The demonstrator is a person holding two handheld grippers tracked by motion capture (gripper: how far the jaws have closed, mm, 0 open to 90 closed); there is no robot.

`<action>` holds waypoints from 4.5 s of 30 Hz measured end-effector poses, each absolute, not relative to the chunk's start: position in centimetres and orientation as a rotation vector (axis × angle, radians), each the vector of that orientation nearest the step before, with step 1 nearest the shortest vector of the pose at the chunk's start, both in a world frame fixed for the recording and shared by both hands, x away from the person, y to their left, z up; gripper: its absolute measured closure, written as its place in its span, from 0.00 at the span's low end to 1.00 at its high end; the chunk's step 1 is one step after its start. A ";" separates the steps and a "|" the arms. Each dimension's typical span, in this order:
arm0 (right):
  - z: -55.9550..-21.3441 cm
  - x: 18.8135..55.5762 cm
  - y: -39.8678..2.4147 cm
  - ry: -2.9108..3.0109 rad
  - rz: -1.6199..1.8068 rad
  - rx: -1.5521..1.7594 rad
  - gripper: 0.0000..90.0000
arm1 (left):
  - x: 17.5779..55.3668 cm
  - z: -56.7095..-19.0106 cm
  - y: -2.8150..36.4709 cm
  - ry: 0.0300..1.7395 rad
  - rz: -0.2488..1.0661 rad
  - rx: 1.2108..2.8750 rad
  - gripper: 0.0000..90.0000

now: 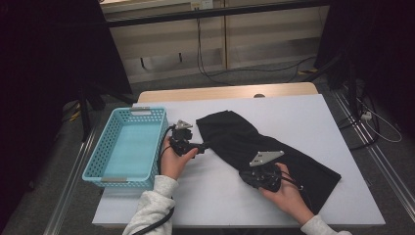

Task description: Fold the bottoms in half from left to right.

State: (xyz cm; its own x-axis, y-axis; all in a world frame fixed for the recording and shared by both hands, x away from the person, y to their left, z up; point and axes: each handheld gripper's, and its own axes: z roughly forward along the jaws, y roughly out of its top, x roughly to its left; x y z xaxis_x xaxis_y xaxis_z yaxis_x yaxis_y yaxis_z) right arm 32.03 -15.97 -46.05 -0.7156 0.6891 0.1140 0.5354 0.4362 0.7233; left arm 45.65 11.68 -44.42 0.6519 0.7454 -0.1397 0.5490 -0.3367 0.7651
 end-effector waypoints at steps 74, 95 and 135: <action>-43.8 28.9 -19.8 2.464 1.252 1.058 0.61 | 51.9 -44.6 13.8 1.318 0.304 1.992 0.99; -44.0 29.5 -21.0 2.425 1.239 1.121 0.51 | 54.0 -45.8 12.6 1.194 0.377 2.077 0.35; -43.5 30.7 -28.4 2.151 1.102 1.336 0.52 | 52.6 -44.2 13.7 1.315 0.294 2.076 0.72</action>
State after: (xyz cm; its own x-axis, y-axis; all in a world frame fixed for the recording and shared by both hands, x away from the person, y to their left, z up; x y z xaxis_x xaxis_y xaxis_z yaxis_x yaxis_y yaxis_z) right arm 30.74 -28.37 -43.47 -0.4771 0.8749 0.0832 0.5785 0.2414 0.7792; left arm 52.59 13.67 -44.24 0.4709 0.8692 -0.1508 0.7224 -0.2818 0.6315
